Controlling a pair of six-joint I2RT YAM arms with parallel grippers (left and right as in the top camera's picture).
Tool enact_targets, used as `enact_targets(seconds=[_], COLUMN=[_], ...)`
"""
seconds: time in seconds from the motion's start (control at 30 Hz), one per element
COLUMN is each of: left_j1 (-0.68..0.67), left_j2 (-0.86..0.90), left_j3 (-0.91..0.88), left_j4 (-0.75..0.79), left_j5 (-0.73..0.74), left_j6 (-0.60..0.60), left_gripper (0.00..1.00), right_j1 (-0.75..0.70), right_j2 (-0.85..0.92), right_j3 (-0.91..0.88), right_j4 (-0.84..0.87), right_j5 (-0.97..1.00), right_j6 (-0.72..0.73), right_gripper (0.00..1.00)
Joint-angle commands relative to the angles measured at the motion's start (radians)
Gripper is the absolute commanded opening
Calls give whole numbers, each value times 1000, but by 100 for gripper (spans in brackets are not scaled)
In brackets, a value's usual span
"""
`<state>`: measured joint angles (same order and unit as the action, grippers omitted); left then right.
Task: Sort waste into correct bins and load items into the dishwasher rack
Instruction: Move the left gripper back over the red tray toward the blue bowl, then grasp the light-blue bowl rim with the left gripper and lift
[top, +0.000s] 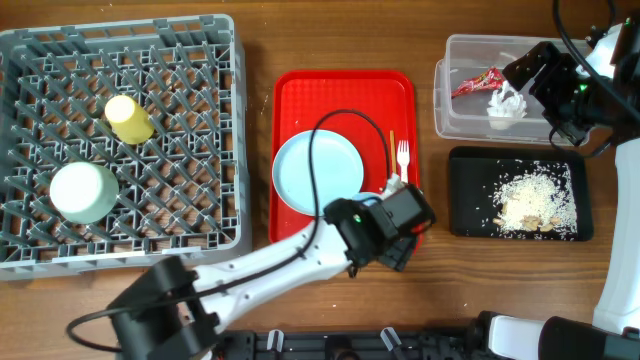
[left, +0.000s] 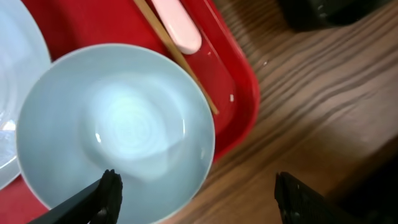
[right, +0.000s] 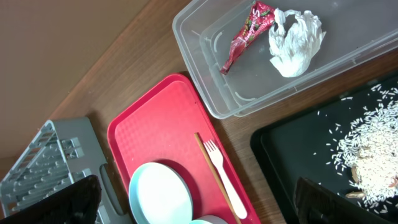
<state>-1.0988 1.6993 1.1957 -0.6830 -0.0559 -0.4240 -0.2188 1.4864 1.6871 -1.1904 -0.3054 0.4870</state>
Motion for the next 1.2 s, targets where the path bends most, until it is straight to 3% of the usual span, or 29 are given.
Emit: enact_targets(seconds=[0.0, 0.17, 0.33, 0.53, 0.77, 0.87, 1.0, 1.17], left_j1=[-58, -84, -83, -83, -83, -83, -84, -87], left_j2=[95, 189, 216, 220, 308, 331, 342, 341], left_j3=[-1, -1, -1, -1, -1, -1, -1, 0], left_j4=[11, 45, 56, 83, 97, 92, 92, 66], left_j5=[-182, -212, -252, -274, -320, -330, -400, -451], left_j6=[27, 27, 27, 27, 27, 27, 27, 35], left_gripper=[76, 68, 66, 54, 49, 40, 4, 4], right_j1=[2, 2, 2, 2, 2, 2, 2, 2], right_j2=[4, 4, 4, 4, 4, 4, 4, 4], right_j3=[-1, -1, -1, -1, -1, -1, -1, -1], right_j4=[0, 0, 0, 0, 0, 0, 0, 0], right_j5=[13, 13, 13, 13, 13, 13, 13, 13], right_j6=[-13, -13, -13, -13, -13, -13, -13, -13], right_gripper=[100, 99, 99, 100, 100, 100, 100, 100])
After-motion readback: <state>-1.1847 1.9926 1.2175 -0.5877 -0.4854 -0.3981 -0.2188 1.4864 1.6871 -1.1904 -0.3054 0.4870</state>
